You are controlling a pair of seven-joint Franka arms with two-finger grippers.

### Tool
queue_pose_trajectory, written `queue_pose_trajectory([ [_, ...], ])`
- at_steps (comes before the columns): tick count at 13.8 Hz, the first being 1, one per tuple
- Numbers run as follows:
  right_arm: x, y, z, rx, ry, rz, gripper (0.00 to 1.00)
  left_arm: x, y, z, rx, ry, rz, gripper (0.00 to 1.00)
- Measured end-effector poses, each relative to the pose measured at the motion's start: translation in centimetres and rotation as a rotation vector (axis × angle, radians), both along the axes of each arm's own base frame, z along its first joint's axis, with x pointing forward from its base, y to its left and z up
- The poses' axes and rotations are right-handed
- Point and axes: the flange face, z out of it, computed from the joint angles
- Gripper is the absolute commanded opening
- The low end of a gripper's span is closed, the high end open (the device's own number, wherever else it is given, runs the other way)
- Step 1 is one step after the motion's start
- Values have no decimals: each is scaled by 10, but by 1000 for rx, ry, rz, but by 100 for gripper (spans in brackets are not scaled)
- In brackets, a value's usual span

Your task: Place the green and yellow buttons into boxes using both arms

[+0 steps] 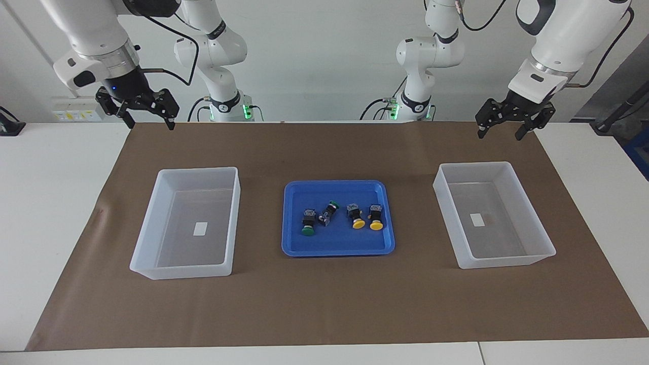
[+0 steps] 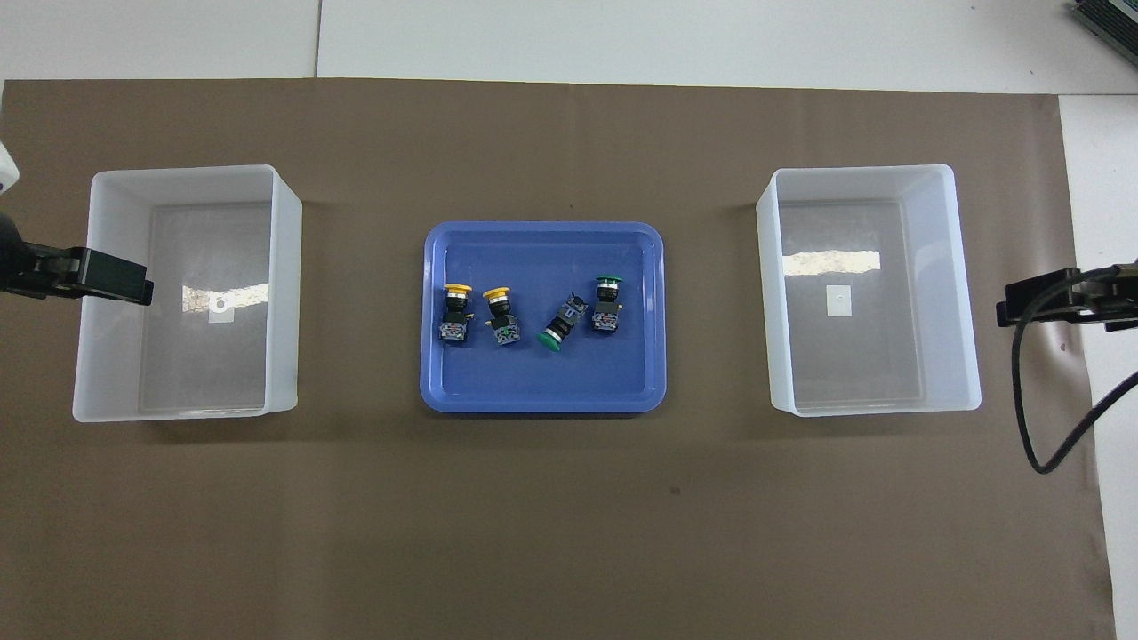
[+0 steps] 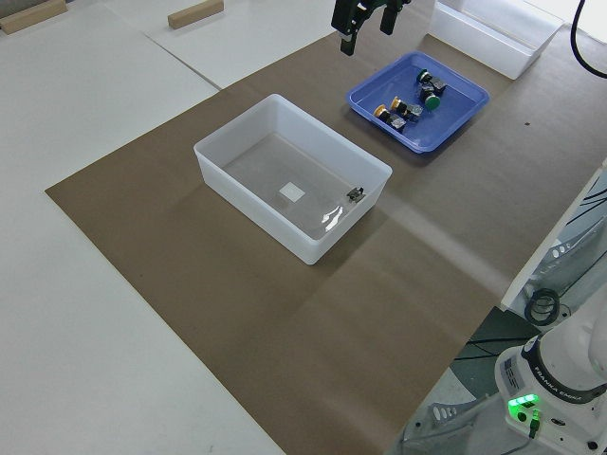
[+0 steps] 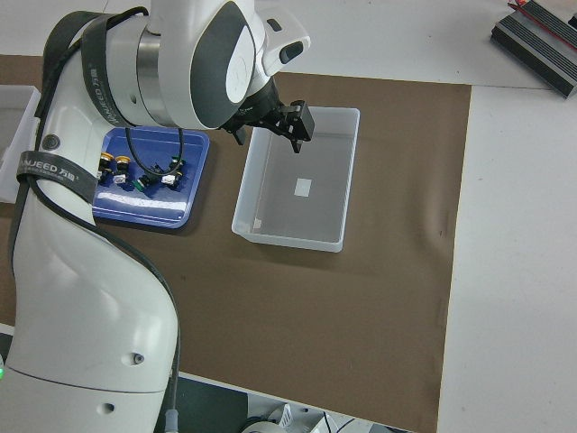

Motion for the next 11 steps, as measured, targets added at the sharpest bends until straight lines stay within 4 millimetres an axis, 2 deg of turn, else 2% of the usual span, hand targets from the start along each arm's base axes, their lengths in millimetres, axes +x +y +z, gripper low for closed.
queue_pose_trajectory([
  [11, -1, -20, 1, 0, -4, -34, 100, -2, 0, 8, 0, -1, 0, 100],
])
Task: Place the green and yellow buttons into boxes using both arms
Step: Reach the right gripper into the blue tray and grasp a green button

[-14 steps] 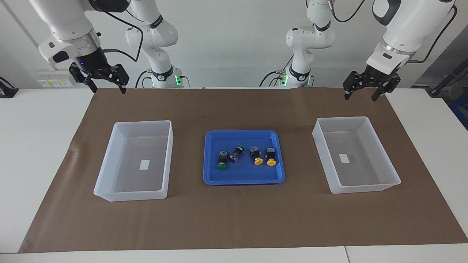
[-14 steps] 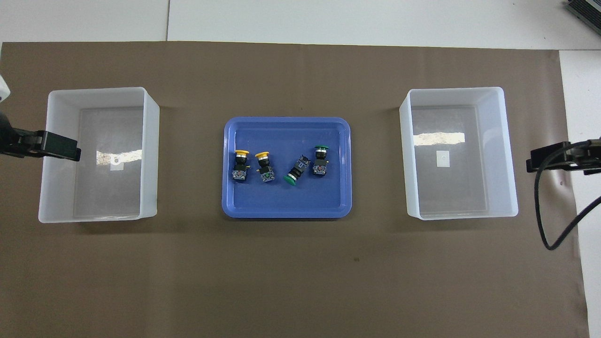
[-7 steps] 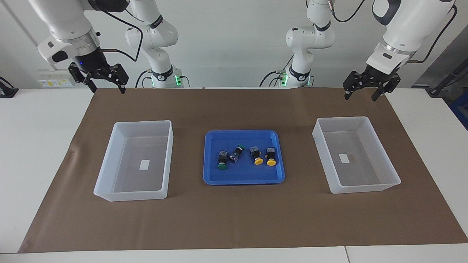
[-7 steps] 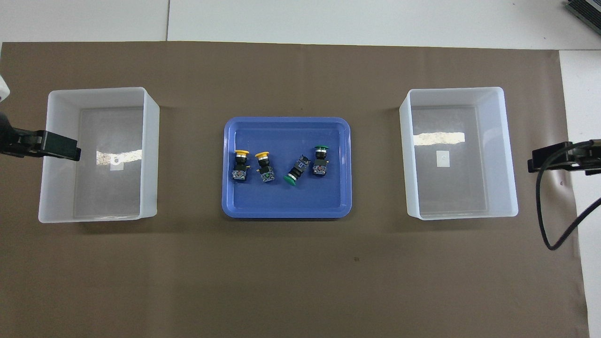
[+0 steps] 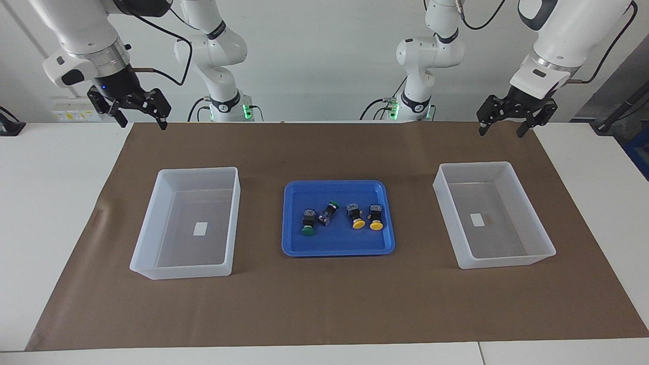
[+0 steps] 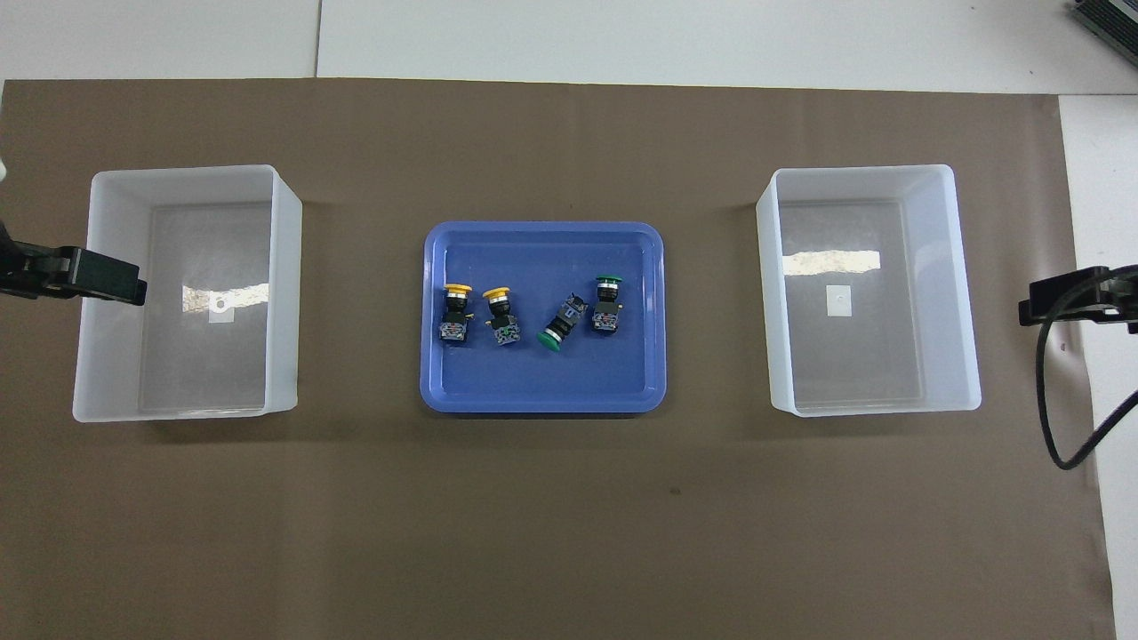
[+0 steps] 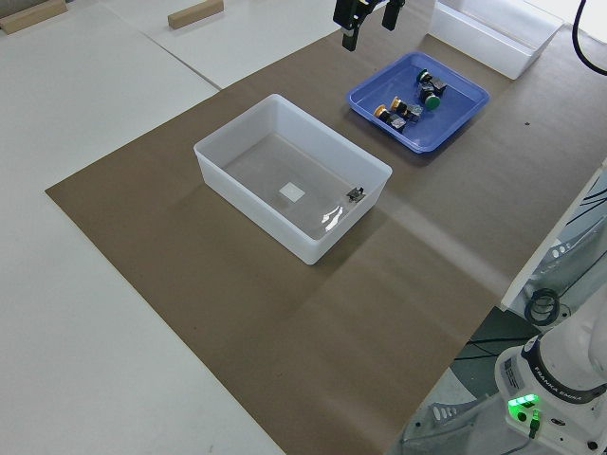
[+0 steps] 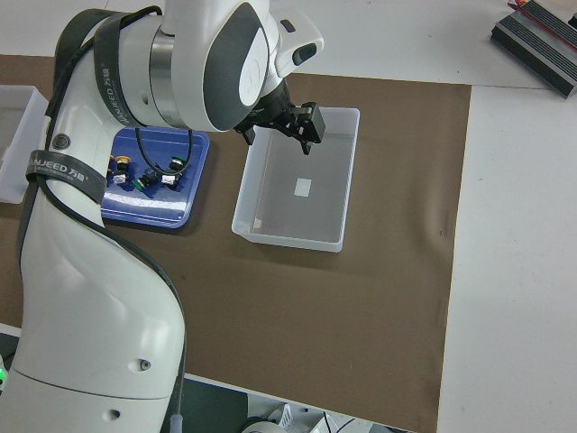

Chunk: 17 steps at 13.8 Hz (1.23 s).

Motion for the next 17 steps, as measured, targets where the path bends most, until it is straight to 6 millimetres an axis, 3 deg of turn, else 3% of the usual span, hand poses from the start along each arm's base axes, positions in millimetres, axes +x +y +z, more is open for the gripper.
queue_pose_trajectory([
  [2, 0, -1, 0, -3, -1, -2, 100, 0, 0, 0, 0, 0, 0, 100],
  [6, 0, 17, 1, -7, -1, 29, 100, 0, 0, 0, 0, 1, 0, 100],
  [14, 2, 16, 0, -7, -15, 25, 100, 0, 0, 0, 0, 3, 0, 100],
  [15, 4, 21, -3, -7, -23, 16, 100, 0, 0, 0, 0, 3, 0, 100],
  [17, 11, 52, -16, -8, -43, -21, 100, 0, 0, 0, 0, 4, 0, 100],
])
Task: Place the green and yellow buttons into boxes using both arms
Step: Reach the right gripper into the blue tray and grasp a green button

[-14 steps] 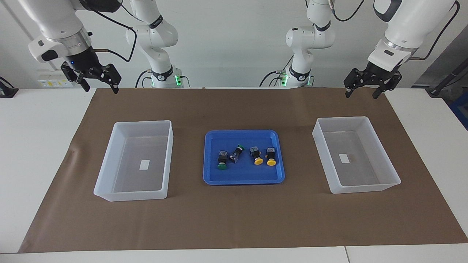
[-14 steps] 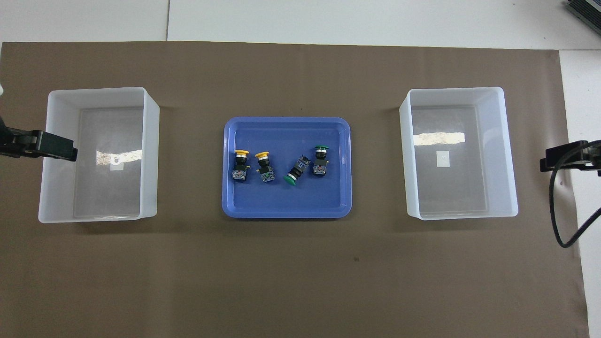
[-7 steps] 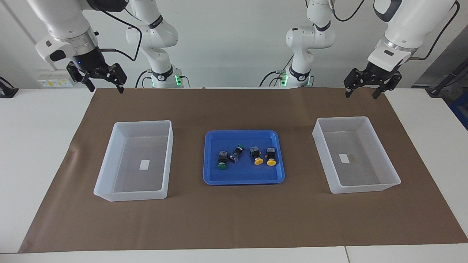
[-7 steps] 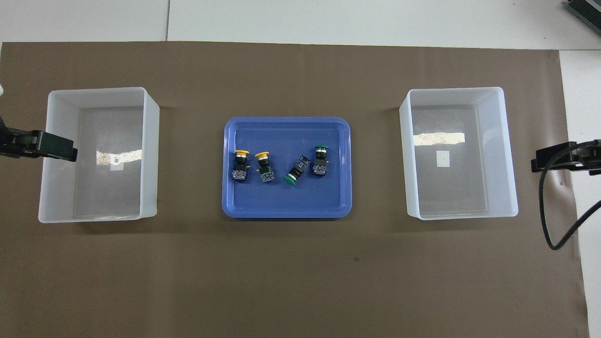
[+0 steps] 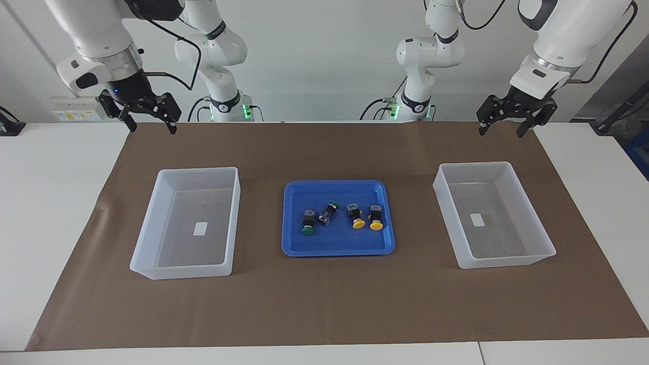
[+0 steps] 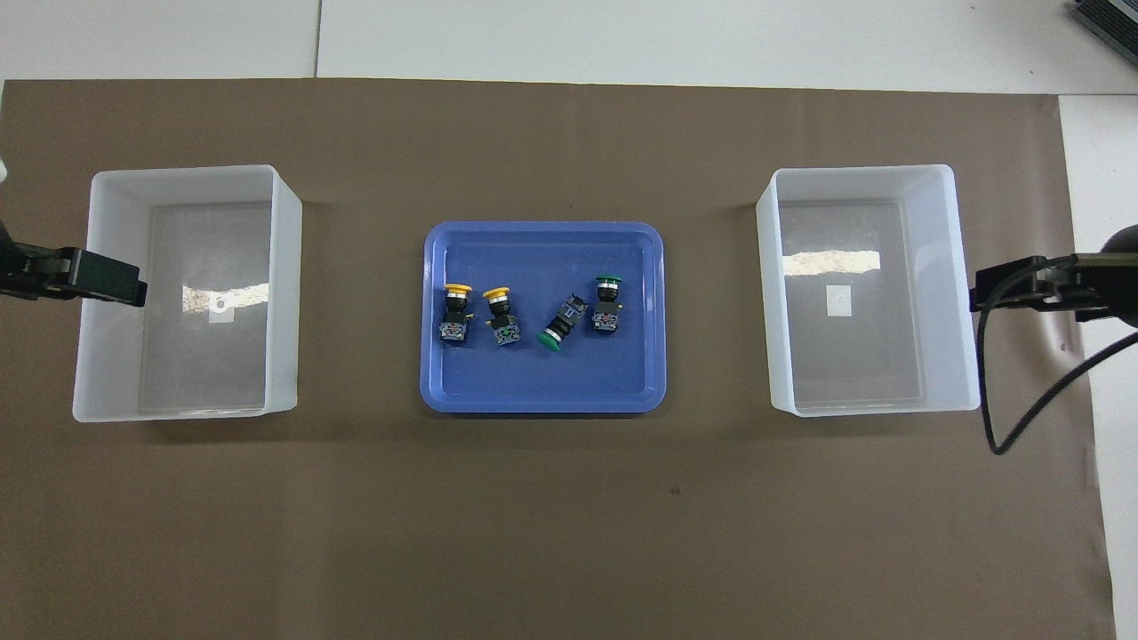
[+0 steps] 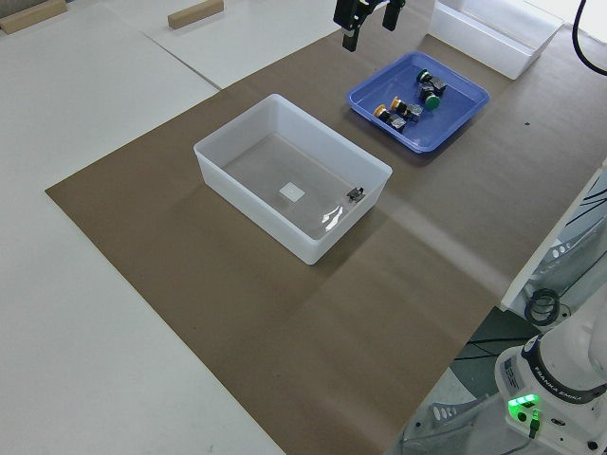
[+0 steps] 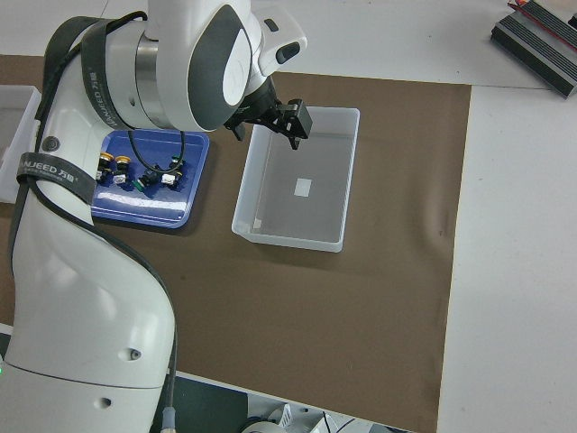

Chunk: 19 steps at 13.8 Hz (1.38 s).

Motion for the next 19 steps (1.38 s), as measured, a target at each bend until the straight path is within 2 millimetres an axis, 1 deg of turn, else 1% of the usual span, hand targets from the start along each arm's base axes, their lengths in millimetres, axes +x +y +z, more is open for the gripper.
queue_pose_trajectory([
  [2, 9, 39, -23, 4, -31, -15, 100, 0, 0, 0, 0, 1, 0, 100],
  [4, 23, 72, -56, 10, -44, -43, 100, 0, 0, 0, 0, 2, 0, 100],
  [6, 41, 119, -97, 22, -64, -91, 100, 0, 0, 0, 0, 3, 0, 100],
  [8, 53, 175, -139, 41, -87, -150, 100, 0, 0, 0, 0, 4, 0, 100],
  [10, 57, 222, -173, 63, -109, -187, 100, 0, 0, 0, 0, 4, 0, 100],
  [12, 57, 262, -201, 84, -125, -204, 100, 0, 0, -1, 0, 6, 0, 100],
  [16, 44, 321, -239, 94, -130, -207, 100, -1, 0, -1, 0, 7, 0, 100],
  [17, 43, 330, -251, 71, -147, -174, 100, -1, 0, -1, 0, 7, 0, 100],
  [18, 47, 333, -263, 46, -175, -132, 100, -1, 0, -2, 1, 8, 0, 100],
  [19, 54, 329, -274, 34, -198, -99, 100, -1, 0, -2, 1, 9, 0, 100],
])
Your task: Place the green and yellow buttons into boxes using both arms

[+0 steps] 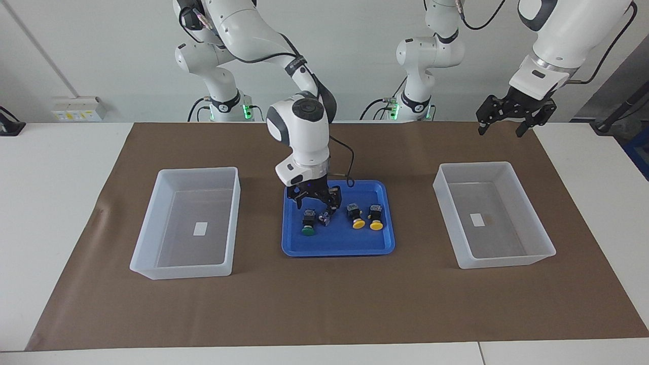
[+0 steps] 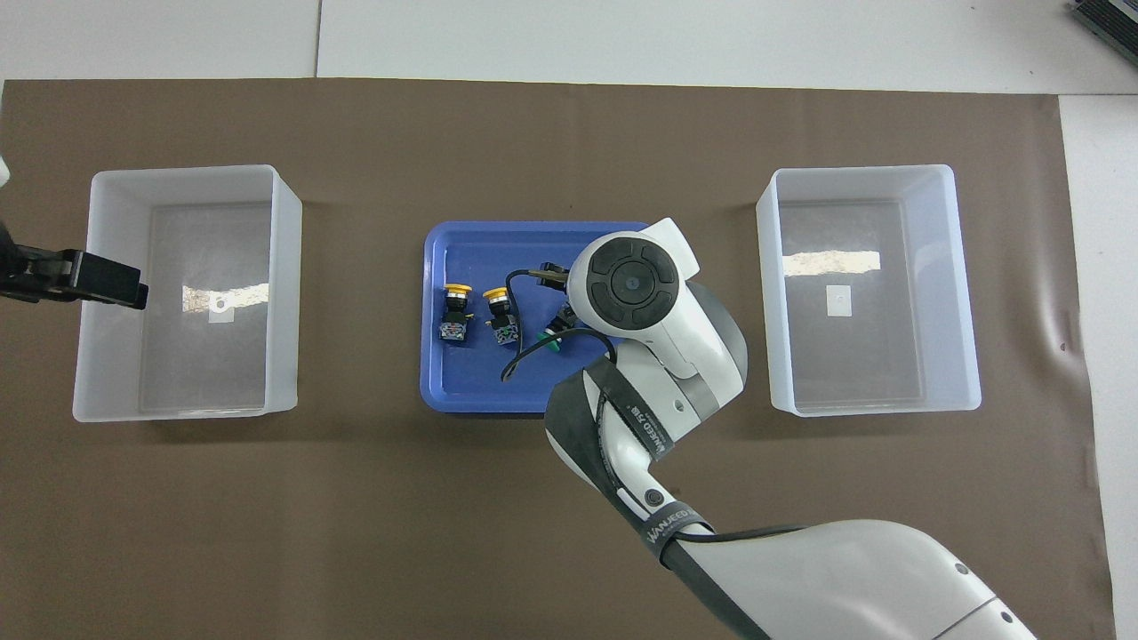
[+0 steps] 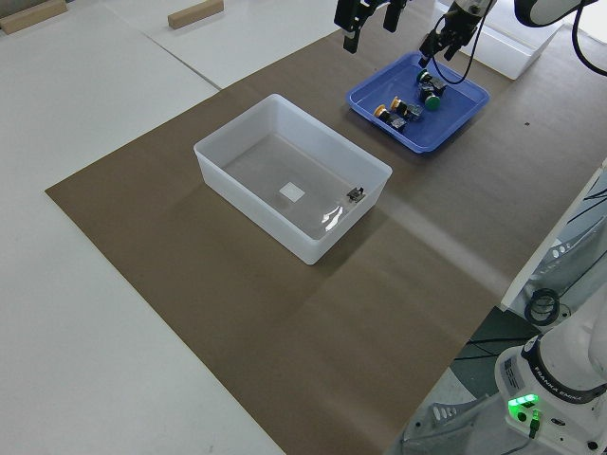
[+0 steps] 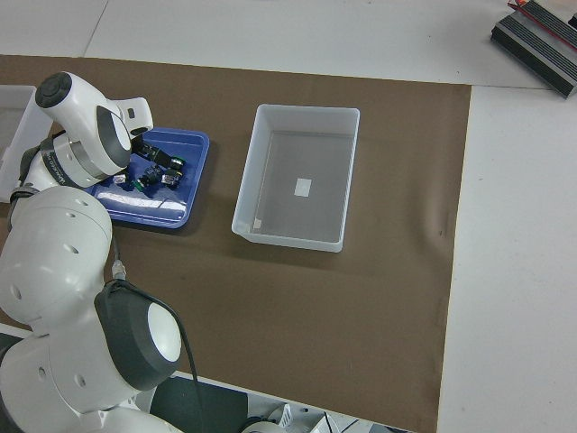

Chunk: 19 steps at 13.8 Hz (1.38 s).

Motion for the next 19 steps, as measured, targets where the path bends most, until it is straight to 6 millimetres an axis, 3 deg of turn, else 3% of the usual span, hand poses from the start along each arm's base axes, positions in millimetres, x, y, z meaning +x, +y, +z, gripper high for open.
queue_pose_trajectory([
  [4, 17, -12, -23, 3, -26, 16, 100, 0, -2, 0, 0, 3, -5, 100],
  [8, 6, -1, -34, 0, 25, -114, 100, 1, -12, -3, 0, -10, -22, 100],
  [12, -2, -2, -41, -33, 76, -165, 100, 5, -20, -2, -4, -46, -34, 100],
  [14, -3, -2, -43, -32, 79, -186, 93, 7, -20, -3, -5, -63, -33, 100],
  [15, -3, -2, -43, -31, 79, -194, 85, 8, -20, -4, -6, -72, -33, 100],
  [16, -3, -2, -43, -30, 79, -200, 68, 9, -20, -4, -6, -79, -33, 100],
  [18, -4, -3, -45, -32, 83, -201, 10, 11, -20, -5, -7, -90, -33, 100],
  [19, -4, -3, -47, -34, 85, -201, 0, 12, -20, -7, -8, -95, -33, 100],
])
